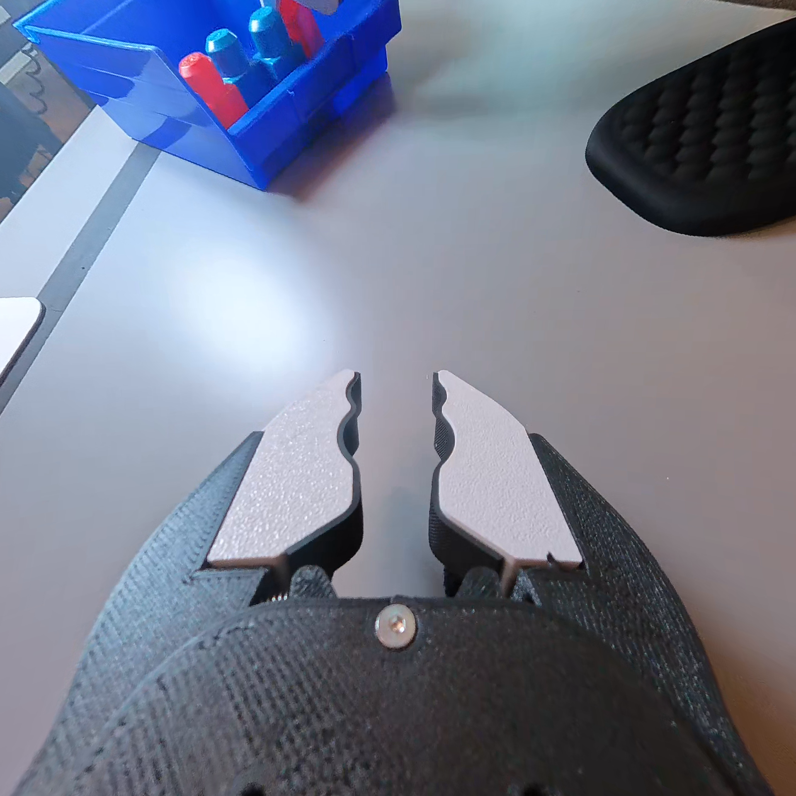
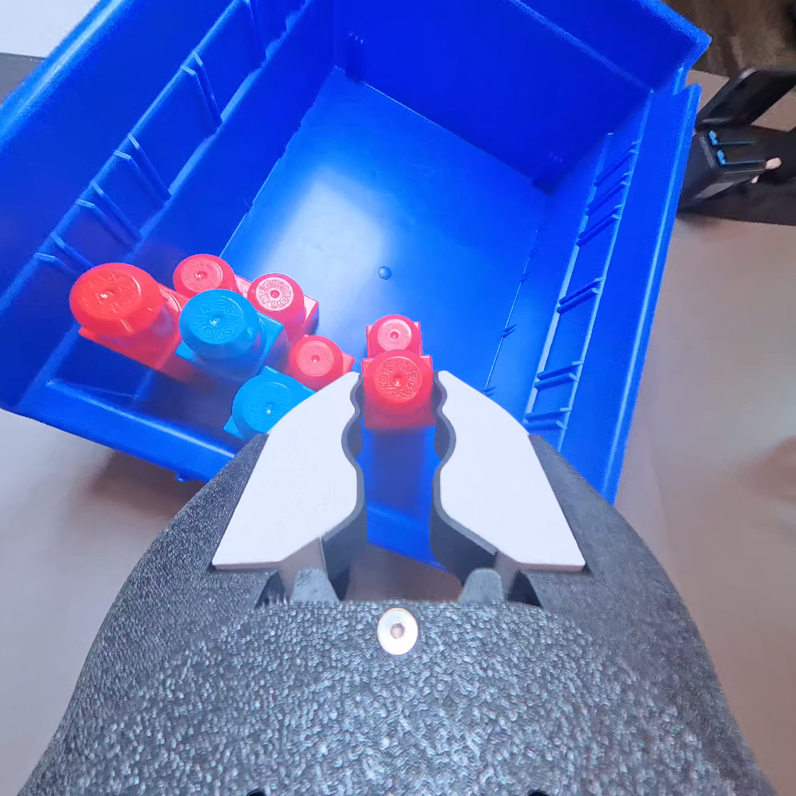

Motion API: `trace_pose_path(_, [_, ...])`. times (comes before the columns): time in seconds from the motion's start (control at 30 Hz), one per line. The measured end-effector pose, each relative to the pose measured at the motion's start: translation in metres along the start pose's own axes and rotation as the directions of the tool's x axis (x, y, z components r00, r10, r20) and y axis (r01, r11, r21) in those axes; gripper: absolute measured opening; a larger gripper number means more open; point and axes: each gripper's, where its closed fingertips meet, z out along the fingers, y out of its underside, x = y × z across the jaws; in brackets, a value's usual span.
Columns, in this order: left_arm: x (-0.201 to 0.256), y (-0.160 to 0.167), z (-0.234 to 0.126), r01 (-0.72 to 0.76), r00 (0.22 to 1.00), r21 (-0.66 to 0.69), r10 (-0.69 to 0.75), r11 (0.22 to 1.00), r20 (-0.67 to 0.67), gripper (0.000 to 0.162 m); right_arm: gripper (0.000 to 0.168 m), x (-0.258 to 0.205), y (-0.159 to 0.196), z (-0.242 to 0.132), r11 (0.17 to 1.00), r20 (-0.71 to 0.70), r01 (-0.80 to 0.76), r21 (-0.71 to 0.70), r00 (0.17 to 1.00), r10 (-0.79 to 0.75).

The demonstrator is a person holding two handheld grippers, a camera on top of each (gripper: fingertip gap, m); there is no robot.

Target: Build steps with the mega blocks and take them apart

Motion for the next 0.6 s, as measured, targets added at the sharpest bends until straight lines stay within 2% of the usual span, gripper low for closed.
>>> trace_pose_path(0.07, [0.000,0.001,-0.001,-0.002,1.000,-0.002,0.002,1.000,0.000,0.031,0.031,-0.005,0.000,0.001,0.999,0.046,-0.044,-0.007,0.998,0.045])
trace_pose_path(0.17, [-0.001,0.002,-0.002,-0.008,1.000,-0.008,0.008,1.000,0.005,0.031,0.044,-0.010,0.000,-0.002,0.991,0.160,-0.132,-0.027,0.978,0.134])
trace_pose_path(0.23, [-0.001,0.003,-0.002,-0.003,1.000,-0.009,0.003,1.000,0.003,0.031,0.047,-0.010,0.000,-0.007,0.993,0.197,-0.115,-0.037,0.973,0.120])
trace_pose_path(0.3, [-0.001,0.004,-0.001,0.000,1.000,-0.014,0.000,1.000,0.000,0.031,0.049,-0.011,-0.001,-0.014,0.998,0.226,-0.041,-0.047,0.973,0.051])
trace_pose_path(0.4, [-0.001,0.009,0.001,-0.001,1.000,-0.031,0.001,1.000,-0.005,0.031,0.050,-0.012,-0.007,-0.025,0.979,0.256,0.201,-0.033,0.949,-0.186])
trace_pose_path(0.47, [0.000,0.011,0.003,-0.003,1.000,-0.041,0.003,0.999,-0.009,0.031,0.055,-0.008,-0.011,-0.029,0.890,0.243,0.455,-0.015,0.865,-0.439])
trace_pose_path(0.53, [0.002,0.013,0.004,-0.003,1.000,-0.046,0.003,0.999,-0.015,0.031,0.056,0.001,-0.014,-0.030,0.727,0.206,0.687,-0.017,0.714,-0.670])
trace_pose_path(0.6, [0.003,0.014,0.005,-0.005,1.000,-0.051,0.004,0.999,-0.019,0.031,0.057,0.002,-0.009,-0.028,0.586,0.244,0.810,-0.032,0.575,-0.781])
